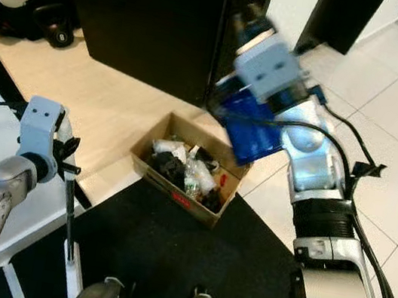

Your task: Sweep floor

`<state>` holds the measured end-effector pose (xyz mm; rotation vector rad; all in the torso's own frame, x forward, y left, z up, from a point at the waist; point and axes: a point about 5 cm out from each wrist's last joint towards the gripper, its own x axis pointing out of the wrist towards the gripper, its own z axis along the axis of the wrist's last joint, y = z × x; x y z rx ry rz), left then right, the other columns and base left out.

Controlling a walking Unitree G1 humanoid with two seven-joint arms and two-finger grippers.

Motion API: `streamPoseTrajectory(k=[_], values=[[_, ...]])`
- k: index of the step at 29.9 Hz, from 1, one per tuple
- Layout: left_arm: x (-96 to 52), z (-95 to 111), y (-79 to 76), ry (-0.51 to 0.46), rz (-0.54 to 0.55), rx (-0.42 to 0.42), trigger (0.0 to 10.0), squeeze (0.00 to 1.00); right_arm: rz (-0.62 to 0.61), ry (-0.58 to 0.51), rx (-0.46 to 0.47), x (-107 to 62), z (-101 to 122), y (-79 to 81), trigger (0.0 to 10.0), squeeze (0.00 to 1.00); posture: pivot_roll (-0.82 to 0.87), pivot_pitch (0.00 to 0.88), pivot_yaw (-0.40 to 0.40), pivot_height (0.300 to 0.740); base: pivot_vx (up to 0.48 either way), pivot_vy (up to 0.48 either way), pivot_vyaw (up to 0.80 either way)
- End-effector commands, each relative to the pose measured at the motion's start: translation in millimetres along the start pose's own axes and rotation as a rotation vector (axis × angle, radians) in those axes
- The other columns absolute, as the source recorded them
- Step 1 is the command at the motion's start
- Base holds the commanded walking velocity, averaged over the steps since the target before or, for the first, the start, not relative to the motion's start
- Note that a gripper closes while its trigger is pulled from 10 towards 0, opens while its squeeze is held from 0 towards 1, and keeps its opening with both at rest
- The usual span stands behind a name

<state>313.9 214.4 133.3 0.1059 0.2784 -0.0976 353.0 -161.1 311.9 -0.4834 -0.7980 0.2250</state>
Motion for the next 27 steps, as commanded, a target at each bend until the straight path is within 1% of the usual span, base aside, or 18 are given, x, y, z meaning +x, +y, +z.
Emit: streamPoseTrajectory(k=[1, 3, 4, 6, 8, 10, 11, 12, 13, 14, 15, 17, 19, 20, 21, 23, 24, 27], values=[[-3.0, -3, -2.1, 0.015, 0.009, 0.016, 10.0, 0.0, -0.137, -0.036, 0.082, -1.5, 11, -21.2, 10.0, 0.0, 0.1, 0.169, 0.061, 0.74, 0.0, 0.0, 0.0], [-5.0, -2, -5.1, 0.007, -0.023, -0.012, 10.0, 0.0, -0.216, -0.027, 0.159, -6.9, 12, -29.7, 10.0, 0.0, 0.1, 0.171, 0.068, 0.74, 0.0, 0.0, 0.0], [-5.0, -2, -5.1, 0.007, -0.023, -0.012, 10.0, 0.0, -0.216, -0.027, 0.159, -6.9, 12, -29.7, 10.0, 0.0, 0.1, 0.171, 0.068, 0.74, 0.0, 0.0, 0.0], [-8.2, -1, -6.8, -0.012, -0.051, -0.06, 10.0, 0.0, -0.254, -0.023, 0.203, -11.0, 12, -32.6, 10.0, 0.0, 0.1, 0.173, 0.074, 0.74, 0.0, 0.0, 0.0], [-9.9, -3, -3.0, -0.026, -0.02, -0.069, 10.0, 0.0, -0.282, -0.011, 0.26, -14.4, 12, -30.9, 10.0, 0.0, 0.1, 0.172, 0.079, 0.74, 0.0, 0.0, 0.0], [-10.4, -2, -0.7, -0.034, -0.025, -0.089, 10.0, 0.0, -0.306, 0.0, 0.315, -19.2, 11, -28.9, 10.0, 0.0, 0.11, 0.172, 0.082, 0.74, 0.0, 0.0, 0.0], [-10.5, -1, 1.2, -0.044, -0.018, -0.092, 10.0, 0.0, -0.335, 0.005, 0.397, -22.6, 11, -26.1, 10.0, 0.0, 0.11, 0.169, 0.086, 0.74, 0.0, 0.0, 0.0], [-10.5, -1, 1.2, -0.044, -0.018, -0.092, 10.0, 0.0, -0.335, 0.005, 0.397, -22.6, 11, -26.1, 10.0, 0.0, 0.11, 0.169, 0.086, 0.74, 0.0, 0.0, 0.0], [-10.3, 0, 2.6, -0.046, -0.013, -0.103, 10.0, 0.0, -0.356, 0.014, 0.484, -25.8, 10, -21.5, 10.0, 0.0, 0.11, 0.168, 0.088, 0.74, 0.0, 0.0, 0.0], [-10.3, 0, 2.6, -0.046, -0.013, -0.103, 10.0, 0.0, -0.356, 0.014, 0.484, -25.8, 10, -21.5, 10.0, 0.0, 0.11, 0.168, 0.088, 0.74, 0.0, 0.0, 0.0], [-9.1, -6, 7.4, 0.002, 0.013, -0.126, 10.0, 0.0, -0.37, 0.029, 0.632, -30.3, 11, -10.1, 10.0, 0.0, 0.11, 0.163, 0.094, 0.74, 0.0, 0.0, 0.0], [-9.1, -13, 10.8, 0.045, 0.025, -0.179, 10.0, 0.0, -0.353, 0.045, 0.699, -32.6, 12, 2.0, 10.0, 0.0, 0.11, 0.163, 0.096, 0.74, 0.0, 0.0, 0.0], [-9.9, -15, 13.8, 0.073, 0.033, -0.224, 10.0, 0.0, -0.337, 0.06, 0.714, -34.5, 14, 11.5, 10.0, 0.0, 0.11, 0.163, 0.096, 0.74, 0.0, 0.0, 0.0], [-9.9, -15, 13.8, 0.073, 0.033, -0.224, 10.0, 0.0, -0.337, 0.06, 0.714, -34.5, 14, 11.5, 10.0, 0.0, 0.11, 0.163, 0.096, 0.74, 0.0, 0.0, 0.0], [-10.4, -16, 16.7, 0.087, 0.048, -0.239, 10.0, 0.0, -0.339, 0.077, 0.756, -36.1, 14, 17.1, 10.0, 0.0, 0.12, 0.158, 0.092, 0.74, 0.0, 0.0, 0.0], [-12.0, -15, 20.7, 0.096, 0.057, -0.262, 10.0, 0.0, -0.324, 0.105, 0.794, -39.8, 15, 27.6, 10.0, 0.0, 0.12, 0.156, 0.087, 0.74, 0.0, 0.0, 0.0], [-13.3, -13, 24.3, 0.063, 0.066, -0.268, 10.0, 0.0, -0.314, 0.124, 0.814, -41.9, 14, 33.3, 10.0, 0.0, 0.13, 0.154, 0.086, 0.74, 0.0, 0.0, 0.0], [-15.5, -11, 30.9, 0.015, 0.091, -0.279, 10.0, 0.0, -0.297, 0.154, 0.833, -45.4, 13, 41.9, 10.0, 0.0, 0.13, 0.154, 0.086, 0.74, 0.0, 0.0, 0.0]])
